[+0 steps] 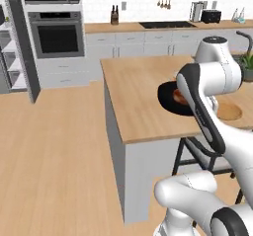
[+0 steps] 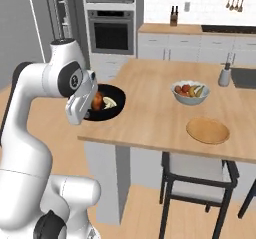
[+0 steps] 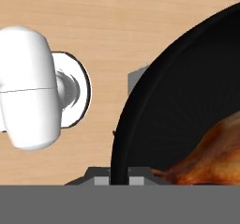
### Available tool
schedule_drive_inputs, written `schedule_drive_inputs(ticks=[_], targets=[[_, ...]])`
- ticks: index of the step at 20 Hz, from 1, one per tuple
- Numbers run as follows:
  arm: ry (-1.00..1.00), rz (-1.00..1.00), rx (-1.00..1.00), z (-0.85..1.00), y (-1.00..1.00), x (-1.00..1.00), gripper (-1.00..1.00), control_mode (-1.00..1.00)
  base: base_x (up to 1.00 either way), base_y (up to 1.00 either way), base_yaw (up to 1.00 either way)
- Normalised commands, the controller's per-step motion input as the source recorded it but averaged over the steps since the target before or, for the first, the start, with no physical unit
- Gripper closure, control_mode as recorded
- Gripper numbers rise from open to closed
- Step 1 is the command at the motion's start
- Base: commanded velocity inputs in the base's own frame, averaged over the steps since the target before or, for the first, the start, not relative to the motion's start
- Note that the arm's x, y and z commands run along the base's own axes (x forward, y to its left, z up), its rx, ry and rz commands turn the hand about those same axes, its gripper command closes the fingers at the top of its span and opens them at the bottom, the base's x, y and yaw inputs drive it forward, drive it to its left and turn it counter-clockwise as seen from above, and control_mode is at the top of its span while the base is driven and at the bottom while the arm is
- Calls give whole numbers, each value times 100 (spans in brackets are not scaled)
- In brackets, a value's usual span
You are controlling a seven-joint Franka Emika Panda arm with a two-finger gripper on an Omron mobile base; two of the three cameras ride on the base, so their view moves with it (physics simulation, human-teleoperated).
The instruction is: Pick the chicken drumstick and mushroom from their plates and place them in the bowl. Then put the bowl in the fridge.
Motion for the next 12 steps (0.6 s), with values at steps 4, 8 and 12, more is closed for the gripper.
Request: schedule_drive_inputs(ticks=[4, 8, 12], targets=[[0, 0, 0, 0, 0, 0, 100, 100, 16, 100, 0], [0, 0, 0, 0, 0, 0, 100, 100, 25, 100, 0], [0, 0, 0, 0, 0, 0, 100, 100, 65, 100, 0]])
